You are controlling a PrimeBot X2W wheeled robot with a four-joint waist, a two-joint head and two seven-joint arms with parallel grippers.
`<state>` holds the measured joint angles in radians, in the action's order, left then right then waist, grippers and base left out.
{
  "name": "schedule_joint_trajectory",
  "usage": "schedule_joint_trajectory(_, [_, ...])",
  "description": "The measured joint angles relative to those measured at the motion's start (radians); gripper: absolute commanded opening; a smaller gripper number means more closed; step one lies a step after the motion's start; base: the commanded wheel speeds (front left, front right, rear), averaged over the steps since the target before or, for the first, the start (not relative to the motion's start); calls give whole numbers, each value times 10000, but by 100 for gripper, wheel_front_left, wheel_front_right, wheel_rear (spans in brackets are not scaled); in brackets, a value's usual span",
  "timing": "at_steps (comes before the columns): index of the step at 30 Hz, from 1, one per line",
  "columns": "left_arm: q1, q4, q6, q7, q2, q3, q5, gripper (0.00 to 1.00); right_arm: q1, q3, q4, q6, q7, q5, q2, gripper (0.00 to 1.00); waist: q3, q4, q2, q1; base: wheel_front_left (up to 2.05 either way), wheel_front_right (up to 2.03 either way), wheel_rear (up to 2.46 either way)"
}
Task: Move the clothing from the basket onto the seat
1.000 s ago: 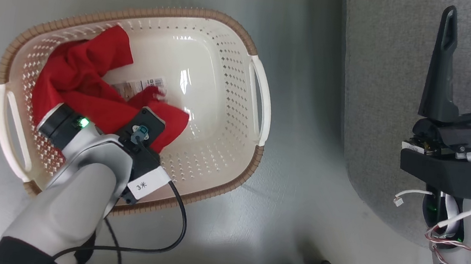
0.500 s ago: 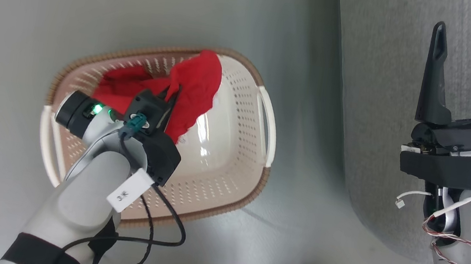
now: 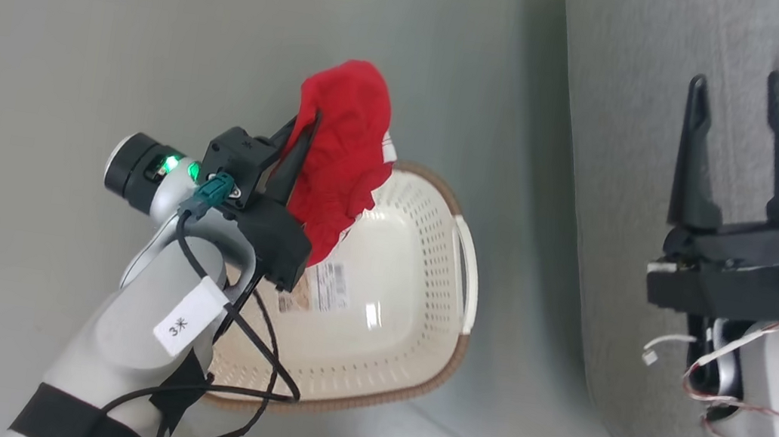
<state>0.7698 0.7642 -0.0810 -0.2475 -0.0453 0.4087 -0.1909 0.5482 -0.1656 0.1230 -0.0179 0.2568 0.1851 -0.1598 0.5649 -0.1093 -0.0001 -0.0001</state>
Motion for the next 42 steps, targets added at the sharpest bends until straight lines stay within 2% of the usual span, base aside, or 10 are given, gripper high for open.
schedule_joint_trajectory(5, [-12, -493, -163, -21, 21, 15, -100, 0, -281, -71, 320, -100, 0, 0, 98, 100, -751, 218, 0, -1, 0, 0, 0])
schedule_joint_trajectory(14, [-103, -1273, -176, -23, 35, -42, -395, 0, -741, -295, 790, -276, 0, -27, 188, 100, -2113, 529, 0, -1, 0, 0, 0])
schedule_joint_trajectory(26, [-374, -1384, -249, -23, 63, -12, -640, 0, -1326, -823, 1509, -596, -2, -84, 309, 100, -3780, 779, -1, -2, 0, 0, 0])
schedule_joint_trajectory(34, [-809, -1139, -263, -21, 61, 489, -901, 0, -1658, -2048, 2522, -970, -2, -63, 625, 100, -5141, 938, 0, 0, 0, 0, 0])
schedule_joint_trajectory(42, [-1092, -1837, -244, 201, 69, 1647, -1421, 0, -1696, -3404, 3325, -1058, -2, 84, 800, 100, -6100, 1122, 0, -1, 0, 0, 0])
